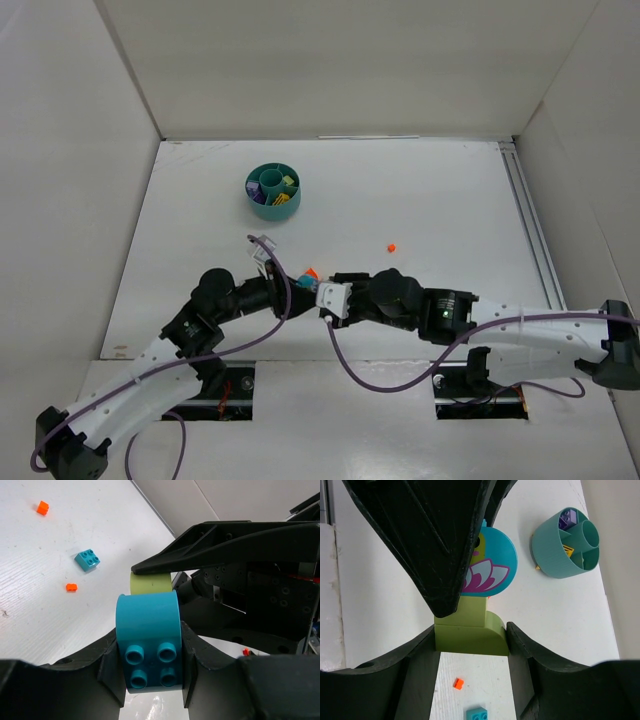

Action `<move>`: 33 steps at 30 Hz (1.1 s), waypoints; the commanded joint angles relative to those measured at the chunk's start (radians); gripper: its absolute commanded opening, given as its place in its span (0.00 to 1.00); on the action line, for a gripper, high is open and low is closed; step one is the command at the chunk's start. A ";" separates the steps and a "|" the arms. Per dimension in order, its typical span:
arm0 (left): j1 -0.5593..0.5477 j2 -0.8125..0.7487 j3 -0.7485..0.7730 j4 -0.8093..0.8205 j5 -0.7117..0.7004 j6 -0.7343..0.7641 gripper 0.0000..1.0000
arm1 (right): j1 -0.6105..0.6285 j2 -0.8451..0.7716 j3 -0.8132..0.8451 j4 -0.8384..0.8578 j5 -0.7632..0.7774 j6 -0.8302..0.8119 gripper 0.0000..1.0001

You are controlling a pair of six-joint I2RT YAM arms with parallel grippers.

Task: Sort the legos into containers by color

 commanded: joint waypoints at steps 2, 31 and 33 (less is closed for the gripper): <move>-0.005 -0.078 0.008 -0.007 -0.076 0.032 0.01 | 0.001 0.002 0.041 0.048 -0.009 -0.004 0.33; 0.085 0.100 0.348 -0.306 -0.951 0.006 0.00 | -0.453 0.346 0.382 0.096 -0.248 -0.342 0.33; 0.128 0.137 0.369 -0.295 -0.910 0.037 0.00 | -0.487 0.437 0.470 0.087 -0.361 -0.388 0.33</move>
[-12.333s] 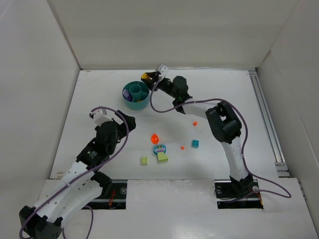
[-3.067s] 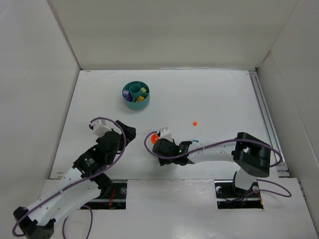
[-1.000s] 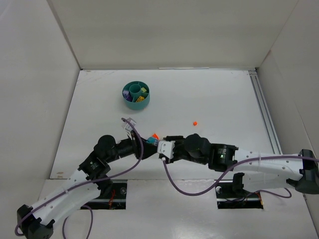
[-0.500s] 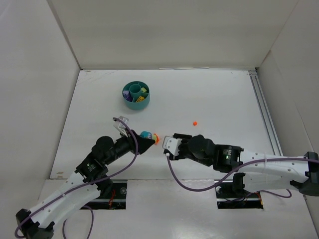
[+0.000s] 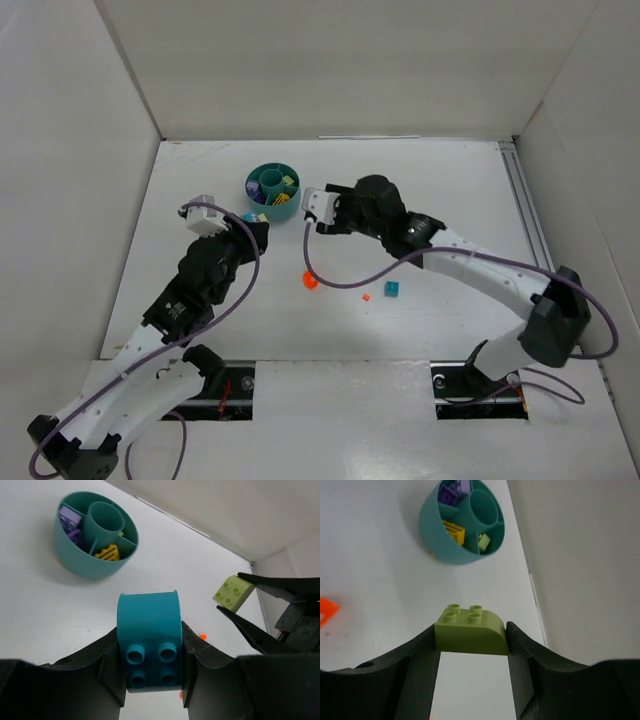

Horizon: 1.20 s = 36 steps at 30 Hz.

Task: Sort the legos into containers by color

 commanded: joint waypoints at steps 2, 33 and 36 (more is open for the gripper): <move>0.131 0.095 0.074 0.040 -0.007 0.066 0.00 | -0.093 0.232 0.272 0.041 -0.285 -0.186 0.33; 0.636 0.364 0.000 0.465 0.802 0.143 0.00 | -0.200 1.042 1.220 -0.220 -0.393 -0.327 0.43; 0.636 0.364 0.000 0.465 0.802 0.143 0.00 | -0.200 1.051 1.220 -0.229 -0.392 -0.327 0.46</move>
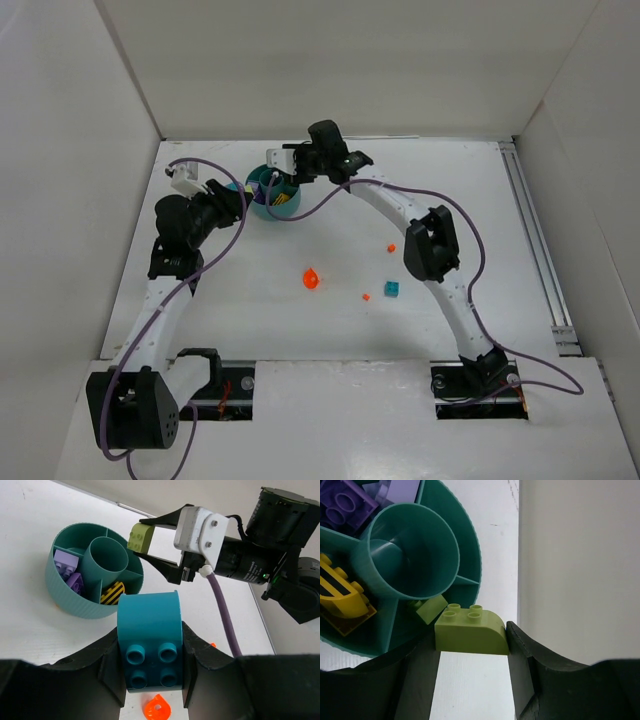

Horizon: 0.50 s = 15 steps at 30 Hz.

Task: Sort the legos into containers by color

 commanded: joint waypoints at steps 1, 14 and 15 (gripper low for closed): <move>0.006 -0.005 -0.009 0.067 0.024 0.016 0.00 | 0.012 0.015 0.050 0.024 -0.019 -0.007 0.47; 0.006 0.013 -0.009 0.067 0.043 0.016 0.00 | 0.021 0.003 0.039 0.024 0.001 -0.007 0.85; 0.006 0.013 -0.009 0.067 0.053 0.016 0.00 | 0.021 -0.020 0.019 0.024 -0.009 -0.007 0.87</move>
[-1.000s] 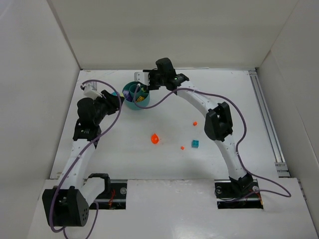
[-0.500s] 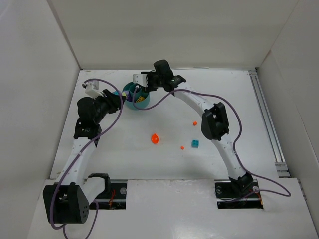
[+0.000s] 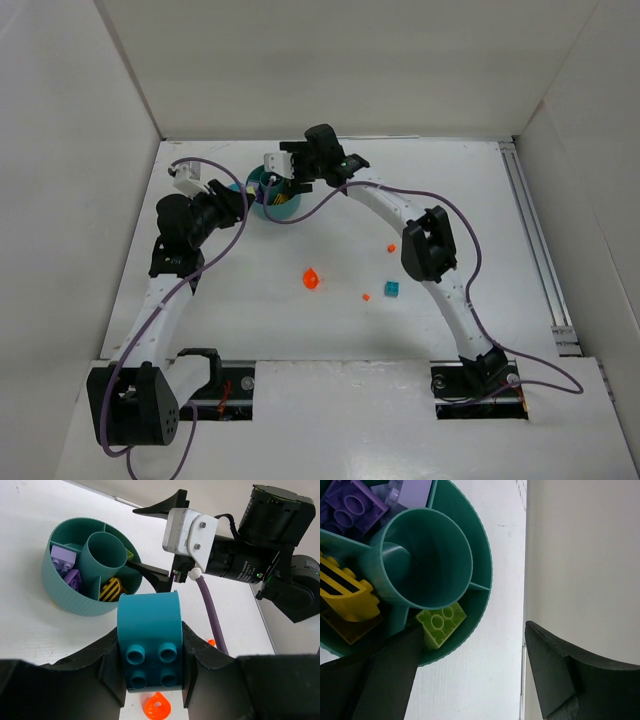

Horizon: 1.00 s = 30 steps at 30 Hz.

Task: Sort the legos into containers by color

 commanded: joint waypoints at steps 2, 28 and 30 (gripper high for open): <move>0.006 -0.004 -0.008 0.059 0.043 0.014 0.00 | 0.010 -0.065 -0.003 0.034 -0.030 -0.004 0.88; -0.055 0.134 -0.115 0.896 0.847 -0.333 0.04 | 0.104 -1.077 -1.085 0.278 -0.294 0.125 0.83; -0.064 0.101 -0.126 0.907 0.835 -0.360 0.04 | 0.136 -1.086 -1.113 0.329 -0.219 0.169 0.82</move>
